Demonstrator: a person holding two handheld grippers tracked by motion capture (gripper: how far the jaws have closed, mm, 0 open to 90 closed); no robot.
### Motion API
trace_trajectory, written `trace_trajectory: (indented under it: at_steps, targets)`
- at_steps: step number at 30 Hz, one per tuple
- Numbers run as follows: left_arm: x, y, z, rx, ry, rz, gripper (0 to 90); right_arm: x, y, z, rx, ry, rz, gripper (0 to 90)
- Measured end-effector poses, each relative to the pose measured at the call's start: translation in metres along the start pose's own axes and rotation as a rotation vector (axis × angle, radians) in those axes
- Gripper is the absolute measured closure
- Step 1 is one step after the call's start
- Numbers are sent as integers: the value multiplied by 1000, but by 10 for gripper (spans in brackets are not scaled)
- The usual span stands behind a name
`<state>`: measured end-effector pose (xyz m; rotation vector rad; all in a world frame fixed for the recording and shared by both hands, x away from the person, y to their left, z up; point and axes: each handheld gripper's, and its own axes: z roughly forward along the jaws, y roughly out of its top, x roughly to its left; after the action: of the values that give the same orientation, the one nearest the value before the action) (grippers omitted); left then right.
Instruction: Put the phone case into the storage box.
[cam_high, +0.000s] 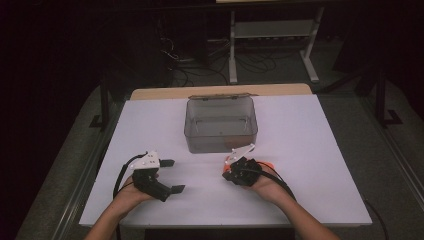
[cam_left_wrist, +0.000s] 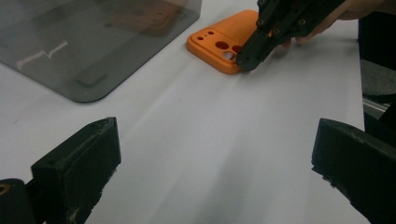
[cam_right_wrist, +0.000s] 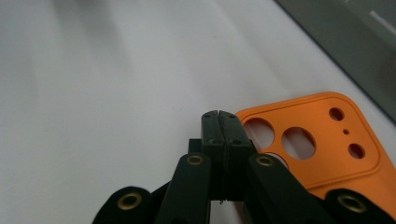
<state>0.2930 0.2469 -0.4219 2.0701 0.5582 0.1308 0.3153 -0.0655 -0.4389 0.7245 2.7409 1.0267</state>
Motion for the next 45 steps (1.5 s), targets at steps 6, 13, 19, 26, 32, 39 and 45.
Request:
trace_trajectory:
  at_steps: [6, 13, 19, 26, 32, 39, 45]
  targets:
    - [-1, 0, 1, 3, -3, 5, 8, -5, 5, 3, 7, -25, -3, 887]
    - [-1, 0, 1, 4, -4, 7, 8, -6, 6, 4, 1, -31, -2, 885]
    - [-1, 1, 0, 5, -2, 9, 8, -9, 3, -15, -63, -17, 53, 849]
    - [-2, 1, 0, 5, -2, 11, 8, -19, -21, -46, -127, -73, 133, 697]
    - [-3, 1, 0, 5, -2, 11, 8, -27, -48, -68, -165, -111, 214, 521]
    - [-3, 1, 0, 1, -3, 10, 8, -26, -73, -81, -178, -178, 263, 263]
    - [-3, 1, 0, 3, -6, 3, 8, -24, -95, -86, -211, -227, 290, 73]
